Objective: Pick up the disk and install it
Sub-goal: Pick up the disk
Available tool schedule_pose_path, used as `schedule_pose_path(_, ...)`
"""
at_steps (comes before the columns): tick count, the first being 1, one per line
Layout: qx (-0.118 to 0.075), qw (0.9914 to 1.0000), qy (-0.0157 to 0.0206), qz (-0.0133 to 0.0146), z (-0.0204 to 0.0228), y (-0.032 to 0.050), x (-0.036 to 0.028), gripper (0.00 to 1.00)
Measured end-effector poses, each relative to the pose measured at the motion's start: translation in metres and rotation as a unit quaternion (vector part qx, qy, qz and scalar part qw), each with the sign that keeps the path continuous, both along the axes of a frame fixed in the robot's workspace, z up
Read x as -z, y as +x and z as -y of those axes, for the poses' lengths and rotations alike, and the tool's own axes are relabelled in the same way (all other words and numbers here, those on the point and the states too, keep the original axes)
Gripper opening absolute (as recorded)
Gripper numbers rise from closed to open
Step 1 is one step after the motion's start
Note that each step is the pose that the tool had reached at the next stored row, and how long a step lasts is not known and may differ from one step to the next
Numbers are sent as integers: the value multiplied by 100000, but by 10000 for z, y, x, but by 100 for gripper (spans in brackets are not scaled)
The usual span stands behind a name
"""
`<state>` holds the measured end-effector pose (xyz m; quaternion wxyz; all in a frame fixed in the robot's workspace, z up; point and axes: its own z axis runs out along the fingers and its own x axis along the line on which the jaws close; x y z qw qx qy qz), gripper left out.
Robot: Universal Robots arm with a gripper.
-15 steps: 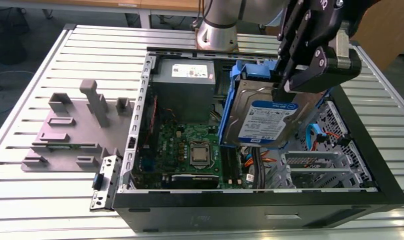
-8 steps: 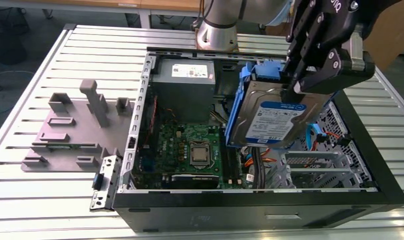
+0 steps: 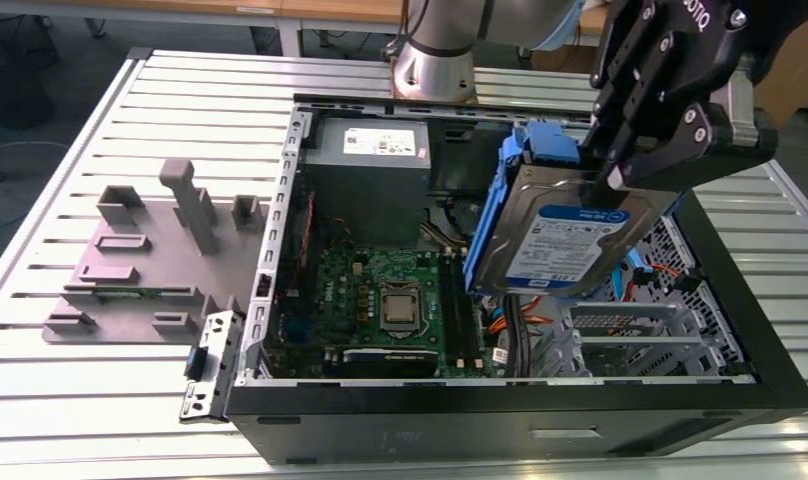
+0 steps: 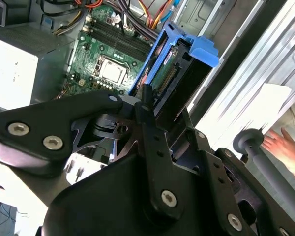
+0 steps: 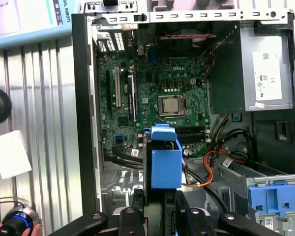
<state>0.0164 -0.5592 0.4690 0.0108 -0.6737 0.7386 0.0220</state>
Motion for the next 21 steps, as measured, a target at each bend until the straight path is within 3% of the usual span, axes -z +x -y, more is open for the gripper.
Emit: schedule_pose_path(21,-99,100000,-7,-23,0,71,-16,35)
